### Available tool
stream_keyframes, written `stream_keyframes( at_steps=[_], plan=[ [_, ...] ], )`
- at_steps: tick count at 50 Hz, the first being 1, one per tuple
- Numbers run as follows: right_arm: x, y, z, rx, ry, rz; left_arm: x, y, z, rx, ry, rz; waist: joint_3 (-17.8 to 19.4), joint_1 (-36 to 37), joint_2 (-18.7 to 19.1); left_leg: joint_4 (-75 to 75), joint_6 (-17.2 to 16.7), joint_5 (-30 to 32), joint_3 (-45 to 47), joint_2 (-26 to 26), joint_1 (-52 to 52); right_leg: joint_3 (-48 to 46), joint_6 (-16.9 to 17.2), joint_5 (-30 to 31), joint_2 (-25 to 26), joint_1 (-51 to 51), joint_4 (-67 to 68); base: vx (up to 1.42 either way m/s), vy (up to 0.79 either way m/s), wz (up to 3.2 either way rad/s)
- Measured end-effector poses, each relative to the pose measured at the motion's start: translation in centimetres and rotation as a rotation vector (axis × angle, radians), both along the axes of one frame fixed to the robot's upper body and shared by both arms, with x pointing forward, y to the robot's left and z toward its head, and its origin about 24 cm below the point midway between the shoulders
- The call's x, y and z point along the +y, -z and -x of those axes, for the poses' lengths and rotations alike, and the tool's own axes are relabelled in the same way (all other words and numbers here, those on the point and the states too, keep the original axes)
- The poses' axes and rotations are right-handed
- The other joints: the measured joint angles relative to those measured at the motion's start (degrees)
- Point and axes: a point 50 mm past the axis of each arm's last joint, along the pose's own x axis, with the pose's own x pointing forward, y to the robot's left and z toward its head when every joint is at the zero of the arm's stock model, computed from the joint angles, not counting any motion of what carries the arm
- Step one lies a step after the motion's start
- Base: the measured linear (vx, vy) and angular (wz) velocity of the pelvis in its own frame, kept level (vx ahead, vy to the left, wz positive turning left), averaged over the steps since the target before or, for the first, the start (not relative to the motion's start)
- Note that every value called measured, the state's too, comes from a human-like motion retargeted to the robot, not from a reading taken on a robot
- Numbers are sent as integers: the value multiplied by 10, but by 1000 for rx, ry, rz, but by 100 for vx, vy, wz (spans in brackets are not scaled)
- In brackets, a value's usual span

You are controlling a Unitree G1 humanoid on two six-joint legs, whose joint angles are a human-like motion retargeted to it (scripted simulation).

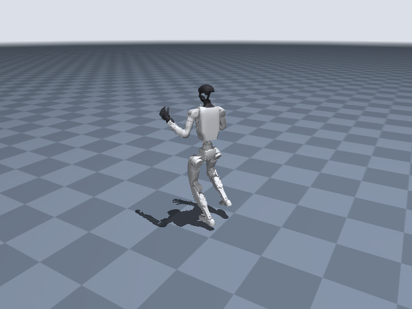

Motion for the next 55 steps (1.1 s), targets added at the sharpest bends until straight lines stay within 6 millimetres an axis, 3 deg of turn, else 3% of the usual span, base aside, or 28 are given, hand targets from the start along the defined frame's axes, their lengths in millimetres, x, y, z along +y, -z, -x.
stream_keyframes(
  at_steps=[4,7,9,15,17,20,23,31,35,40,43,45,50,52,55],
  plan=[
    [-13,12,-4,72,36,-63,-1,-7,0,-53,-22,-3,-5,-26,26,-40,-20,28,-39,20,20,44,61,84,107,-33,-160,26,2,120],
    [-22,22,-5,121,87,-73,3,7,3,-9,-45,30,-8,-17,43,-63,-30,36,-62,39,38,72,103,157,162,-22,-270,23,-3,80],
    [-27,28,-4,142,130,-62,7,29,7,77,-64,74,-7,1,43,-57,-31,26,-68,42,46,71,115,176,166,-8,-285,18,-6,53],
    [-36,38,2,160,249,19,5,118,30,421,-59,292,-11,64,36,-78,-43,32,-72,47,69,30,124,143,139,35,-317,15,-5,35],
    [-35,40,4,163,256,40,2,137,39,490,-60,353,-7,78,31,-62,-46,31,-70,46,65,27,128,138,135,37,-311,7,-1,24],
    [-37,43,6,175,276,77,-1,150,45,527,-45,408,-7,90,27,-65,-47,36,-73,47,66,23,131,143,133,44,-318,3,1,26],
    [-41,44,6,185,294,93,-2,145,40,499,-15,409,-6,90,24,-74,-43,38,-79,48,65,23,127,154,133,44,-321,-2,4,25],
    [-53,57,-1,251,326,53,-7,95,8,341,96,237,-4,56,26,-76,-39,47,-85,65,41,68,138,226,169,9,-320,-2,2,8],
    [-57,65,-1,295,335,40,-15,76,1,295,165,151,-5,40,32,-34,-41,26,-65,79,16,83,130,178,164,-12,-285,-3,-5,-40],
    [-64,67,0,308,349,-9,-24,49,-7,219,267,61,-19,17,30,-20,-50,4,-14,106,7,41,97,109,73,-27,-199,5,-21,-74],
    [-69,62,-1,287,347,-60,-26,19,-13,123,329,-7,-29,-4,22,-29,-56,-3,32,124,22,3,88,87,-8,-37,-164,13,-38,-113],
    [-70,51,-2,239,321,-121,-24,-10,-19,23,356,-63,-33,-19,6,-65,-60,8,73,129,48,-18,88,79,-56,-44,-163,18,-48,-146],
    [-49,20,3,84,82,-240,-32,-69,-21,-201,404,-148,-62,-72,-28,-57,-76,9,221,160,89,-51,81,23,-103,-79,-145,24,-56,-173],
    [-30,4,5,33,-102,-263,-36,-89,-28,-254,419,-160,-76,-98,-39,-56,-68,49,315,190,119,-44,64,-11,-83,-90,-154,31,-57,-189],
    [-1,-9,11,22,-361,-262,-51,-103,-41,-249,474,-185,-81,-120,-47,12,-47,79,343,226,141,-8,40,-48,-27,-95,-149,33,-52,-263]
  ],
)
